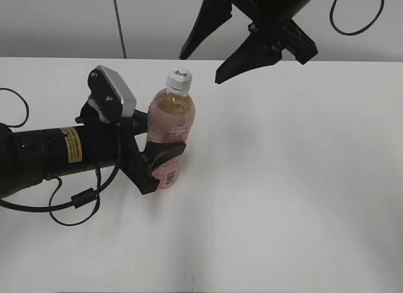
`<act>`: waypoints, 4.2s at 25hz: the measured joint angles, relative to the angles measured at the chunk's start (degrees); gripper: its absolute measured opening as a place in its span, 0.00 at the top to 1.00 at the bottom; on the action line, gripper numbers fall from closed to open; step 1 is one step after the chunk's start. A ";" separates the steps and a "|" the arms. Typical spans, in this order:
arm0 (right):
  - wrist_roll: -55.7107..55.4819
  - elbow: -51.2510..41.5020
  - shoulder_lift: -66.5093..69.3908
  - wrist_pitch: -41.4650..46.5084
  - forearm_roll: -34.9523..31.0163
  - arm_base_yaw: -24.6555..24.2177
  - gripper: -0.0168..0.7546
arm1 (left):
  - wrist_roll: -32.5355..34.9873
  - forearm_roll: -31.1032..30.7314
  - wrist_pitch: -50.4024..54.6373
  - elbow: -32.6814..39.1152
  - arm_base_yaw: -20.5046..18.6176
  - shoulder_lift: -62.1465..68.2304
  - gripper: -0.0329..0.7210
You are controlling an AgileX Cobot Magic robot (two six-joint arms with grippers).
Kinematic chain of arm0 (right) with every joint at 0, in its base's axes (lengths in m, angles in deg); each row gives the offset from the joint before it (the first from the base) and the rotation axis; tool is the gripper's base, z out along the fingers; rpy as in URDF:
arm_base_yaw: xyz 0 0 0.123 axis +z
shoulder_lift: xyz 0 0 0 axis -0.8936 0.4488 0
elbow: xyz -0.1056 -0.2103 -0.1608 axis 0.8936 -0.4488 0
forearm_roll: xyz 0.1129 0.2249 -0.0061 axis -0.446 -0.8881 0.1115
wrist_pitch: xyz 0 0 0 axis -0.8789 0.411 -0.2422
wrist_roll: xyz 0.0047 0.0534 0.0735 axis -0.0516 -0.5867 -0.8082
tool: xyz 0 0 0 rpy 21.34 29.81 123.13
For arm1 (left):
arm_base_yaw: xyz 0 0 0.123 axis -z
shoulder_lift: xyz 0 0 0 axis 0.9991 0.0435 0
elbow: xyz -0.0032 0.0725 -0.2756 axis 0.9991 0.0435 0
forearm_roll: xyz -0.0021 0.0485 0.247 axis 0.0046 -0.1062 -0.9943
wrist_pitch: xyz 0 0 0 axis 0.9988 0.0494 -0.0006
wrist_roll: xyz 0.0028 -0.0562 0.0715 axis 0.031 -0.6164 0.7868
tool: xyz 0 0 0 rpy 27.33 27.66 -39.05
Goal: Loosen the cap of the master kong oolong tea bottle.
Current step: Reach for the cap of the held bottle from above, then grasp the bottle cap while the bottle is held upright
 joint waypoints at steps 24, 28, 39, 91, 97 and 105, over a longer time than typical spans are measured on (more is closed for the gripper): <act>-6.81 9.74 10.56 1.76 1.53 0.00 0.47 | 0.65 -1.59 2.40 -0.74 -0.05 -0.62 0.44; -7.77 9.74 11.08 2.62 2.65 0.00 0.47 | 0.70 -1.78 2.40 -0.74 -0.05 -0.62 0.44; -8.13 10.68 12.75 3.16 2.02 0.00 0.47 | 1.99 -2.56 2.41 -0.83 -0.05 -0.66 0.44; 71.52 11.03 14.06 3.79 3.40 0.38 0.60 | 2.88 -2.63 2.52 -0.92 0.00 -0.66 0.44; 92.68 11.03 14.06 3.83 3.47 0.68 0.61 | 3.00 -2.68 2.52 -0.92 0.00 -0.66 0.44; 118.10 11.03 14.10 2.79 3.47 0.87 0.61 | 2.90 -2.38 2.52 -0.92 0.00 -0.66 0.44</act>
